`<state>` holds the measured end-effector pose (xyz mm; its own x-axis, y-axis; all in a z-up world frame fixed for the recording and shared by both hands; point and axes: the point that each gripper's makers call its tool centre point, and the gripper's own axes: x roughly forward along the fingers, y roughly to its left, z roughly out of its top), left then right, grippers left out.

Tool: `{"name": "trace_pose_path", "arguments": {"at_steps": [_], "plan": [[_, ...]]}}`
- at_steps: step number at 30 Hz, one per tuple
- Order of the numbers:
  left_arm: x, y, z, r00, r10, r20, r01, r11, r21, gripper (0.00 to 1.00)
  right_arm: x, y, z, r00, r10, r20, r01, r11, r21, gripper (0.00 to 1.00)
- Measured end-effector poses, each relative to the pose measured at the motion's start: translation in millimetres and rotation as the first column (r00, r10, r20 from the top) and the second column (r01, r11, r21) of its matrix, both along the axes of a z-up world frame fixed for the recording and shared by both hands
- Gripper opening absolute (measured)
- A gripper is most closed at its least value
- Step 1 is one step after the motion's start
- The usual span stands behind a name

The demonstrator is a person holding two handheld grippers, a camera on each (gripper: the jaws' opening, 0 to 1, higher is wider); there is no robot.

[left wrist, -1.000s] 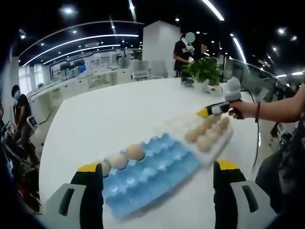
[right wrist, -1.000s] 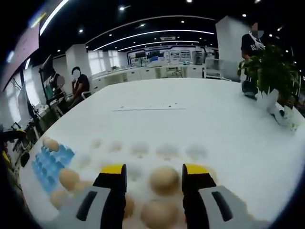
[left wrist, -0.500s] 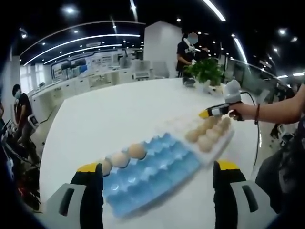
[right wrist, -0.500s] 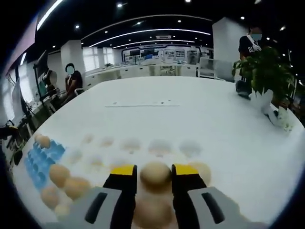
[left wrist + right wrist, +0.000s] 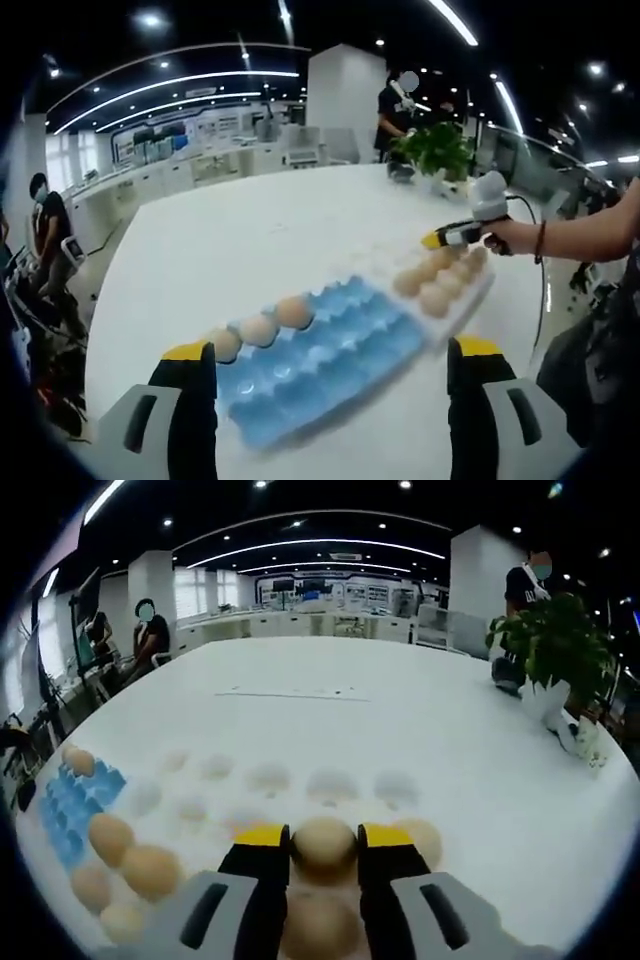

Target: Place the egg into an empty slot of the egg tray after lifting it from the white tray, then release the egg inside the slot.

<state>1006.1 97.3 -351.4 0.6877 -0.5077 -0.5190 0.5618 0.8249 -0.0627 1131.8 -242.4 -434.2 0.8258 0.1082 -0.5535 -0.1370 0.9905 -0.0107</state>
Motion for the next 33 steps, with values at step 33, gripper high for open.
{"name": "trace_pose_path", "arguments": {"at_steps": [33], "plan": [[1.8, -2, 2.3, 1.000, -0.007, 0.006, 0.007, 1.000, 0.000, 0.98, 1, 16, 34.0, 0.997, 0.043, 0.071, -0.045, 0.999, 0.027, 0.26]]}}
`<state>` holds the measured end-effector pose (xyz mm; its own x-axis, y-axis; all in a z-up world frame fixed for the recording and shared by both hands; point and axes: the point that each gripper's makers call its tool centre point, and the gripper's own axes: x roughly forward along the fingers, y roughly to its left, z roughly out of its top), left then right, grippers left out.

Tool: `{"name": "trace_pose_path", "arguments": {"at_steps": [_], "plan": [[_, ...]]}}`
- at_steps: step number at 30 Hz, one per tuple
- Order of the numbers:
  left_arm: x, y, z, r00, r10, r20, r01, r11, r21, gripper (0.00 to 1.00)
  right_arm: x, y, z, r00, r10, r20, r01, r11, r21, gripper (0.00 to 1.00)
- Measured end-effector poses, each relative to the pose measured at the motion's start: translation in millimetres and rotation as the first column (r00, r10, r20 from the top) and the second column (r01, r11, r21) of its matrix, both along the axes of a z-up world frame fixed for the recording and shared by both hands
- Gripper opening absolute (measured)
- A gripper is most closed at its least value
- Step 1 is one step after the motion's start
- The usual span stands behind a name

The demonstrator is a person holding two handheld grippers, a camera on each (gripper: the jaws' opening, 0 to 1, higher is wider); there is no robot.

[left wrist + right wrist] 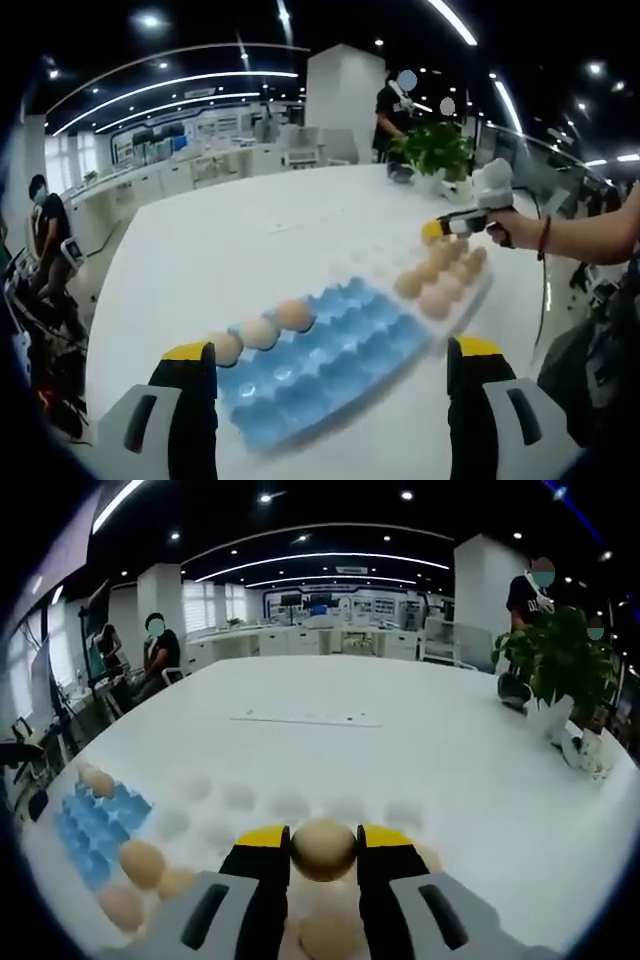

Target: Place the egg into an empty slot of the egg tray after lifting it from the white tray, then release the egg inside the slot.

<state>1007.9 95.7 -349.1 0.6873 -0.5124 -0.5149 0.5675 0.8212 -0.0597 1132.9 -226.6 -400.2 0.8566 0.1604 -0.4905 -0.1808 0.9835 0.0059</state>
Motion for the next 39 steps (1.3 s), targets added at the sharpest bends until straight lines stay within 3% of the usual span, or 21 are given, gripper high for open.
{"name": "trace_pose_path", "arguments": {"at_steps": [18, 21, 39], "plan": [[2.1, 4, 0.1, 1.000, 0.014, 0.000, -0.014, 1.000, 0.009, 0.97, 17, 2, -4.7, 1.000, 0.018, -0.009, -0.018, 0.999, 0.040, 0.28], [2.4, 6, 0.3, 1.000, 0.020, 0.000, -0.020, 1.000, 0.007, 0.97, 18, 1, -8.3, 1.000, 0.025, -0.017, -0.025, 1.000, 0.007, 0.29], [1.5, 6, -0.3, 1.000, 0.021, -0.002, -0.021, 1.000, 0.010, 0.97, 20, -2, -8.8, 0.999, 0.001, -0.033, 0.001, 0.999, 0.051, 0.28]]}}
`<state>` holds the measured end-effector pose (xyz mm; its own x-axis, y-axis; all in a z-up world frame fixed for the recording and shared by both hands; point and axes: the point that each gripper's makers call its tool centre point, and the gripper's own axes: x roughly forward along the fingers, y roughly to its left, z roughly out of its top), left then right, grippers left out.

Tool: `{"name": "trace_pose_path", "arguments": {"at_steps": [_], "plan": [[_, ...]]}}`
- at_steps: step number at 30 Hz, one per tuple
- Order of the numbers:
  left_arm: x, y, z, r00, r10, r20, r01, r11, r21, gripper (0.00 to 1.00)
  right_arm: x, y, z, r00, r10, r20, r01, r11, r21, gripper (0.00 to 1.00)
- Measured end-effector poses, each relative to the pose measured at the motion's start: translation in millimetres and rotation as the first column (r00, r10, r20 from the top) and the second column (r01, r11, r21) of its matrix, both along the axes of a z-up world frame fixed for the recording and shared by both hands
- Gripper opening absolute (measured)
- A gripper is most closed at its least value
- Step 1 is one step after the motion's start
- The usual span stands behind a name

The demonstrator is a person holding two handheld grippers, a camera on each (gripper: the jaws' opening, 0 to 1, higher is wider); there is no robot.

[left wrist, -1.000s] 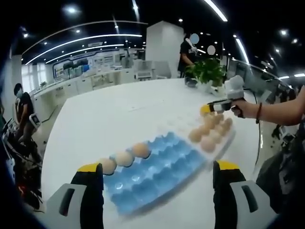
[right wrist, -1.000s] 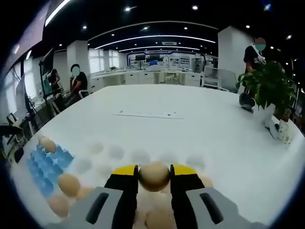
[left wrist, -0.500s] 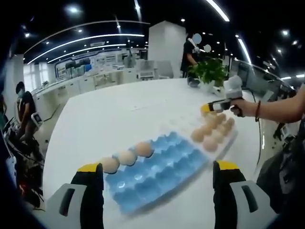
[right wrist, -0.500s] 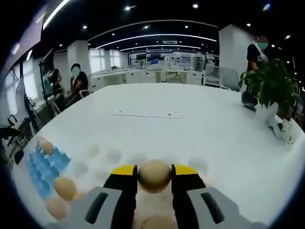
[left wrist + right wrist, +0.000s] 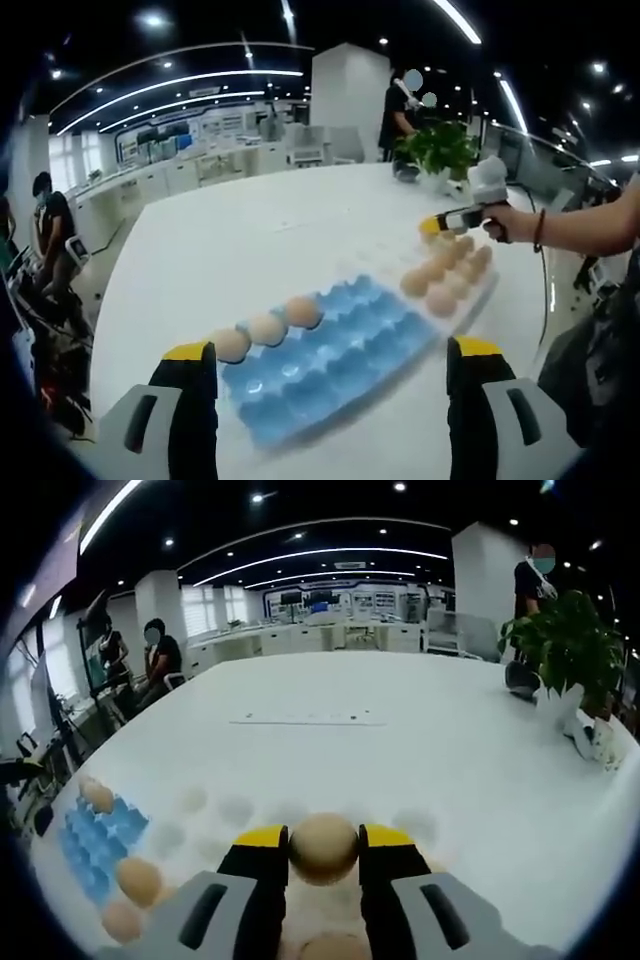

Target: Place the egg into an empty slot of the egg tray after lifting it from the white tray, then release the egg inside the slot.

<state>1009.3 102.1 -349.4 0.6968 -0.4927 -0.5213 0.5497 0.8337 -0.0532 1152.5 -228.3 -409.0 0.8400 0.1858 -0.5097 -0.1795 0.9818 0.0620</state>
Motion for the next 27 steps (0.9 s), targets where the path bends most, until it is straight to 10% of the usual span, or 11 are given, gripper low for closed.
{"name": "trace_pose_path", "arguments": {"at_steps": [27], "plan": [[-4.5, 3, 2.9, 1.000, -0.008, 0.013, 0.008, 1.000, -0.010, 0.97, -10, 15, 15.5, 1.000, -0.004, 0.013, 0.003, 0.999, 0.053, 0.28]]}}
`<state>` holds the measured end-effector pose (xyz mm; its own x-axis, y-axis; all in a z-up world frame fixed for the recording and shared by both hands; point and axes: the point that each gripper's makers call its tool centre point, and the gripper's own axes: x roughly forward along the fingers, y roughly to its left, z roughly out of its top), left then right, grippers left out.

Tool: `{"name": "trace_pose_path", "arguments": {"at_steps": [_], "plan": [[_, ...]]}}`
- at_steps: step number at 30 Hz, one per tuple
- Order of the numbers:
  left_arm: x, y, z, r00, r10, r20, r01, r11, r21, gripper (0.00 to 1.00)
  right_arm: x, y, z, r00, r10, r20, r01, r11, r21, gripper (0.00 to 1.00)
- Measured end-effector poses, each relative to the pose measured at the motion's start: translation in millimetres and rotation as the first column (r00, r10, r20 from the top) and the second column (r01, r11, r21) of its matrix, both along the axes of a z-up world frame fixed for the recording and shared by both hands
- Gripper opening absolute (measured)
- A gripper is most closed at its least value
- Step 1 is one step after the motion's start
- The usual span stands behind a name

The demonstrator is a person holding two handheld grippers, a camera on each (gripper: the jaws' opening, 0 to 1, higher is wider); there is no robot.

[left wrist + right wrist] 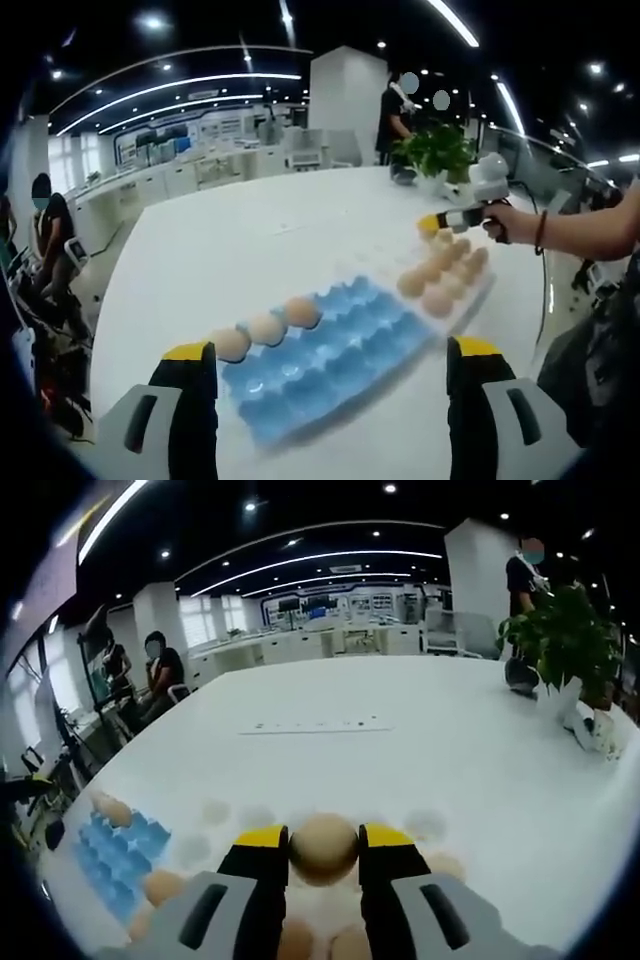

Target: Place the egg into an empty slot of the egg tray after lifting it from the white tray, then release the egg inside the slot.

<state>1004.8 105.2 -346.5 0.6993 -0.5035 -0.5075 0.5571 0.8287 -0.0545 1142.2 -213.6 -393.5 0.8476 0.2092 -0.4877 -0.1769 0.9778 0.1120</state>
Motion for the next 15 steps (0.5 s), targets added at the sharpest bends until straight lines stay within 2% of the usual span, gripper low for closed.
{"name": "trace_pose_path", "arguments": {"at_steps": [15], "plan": [[-2.4, 5, 0.2, 1.000, -0.008, 0.003, 0.008, 1.000, 0.000, 0.97, -3, 28, 3.4, 0.999, 0.051, 0.001, -0.051, 0.999, 0.018, 0.28]]}}
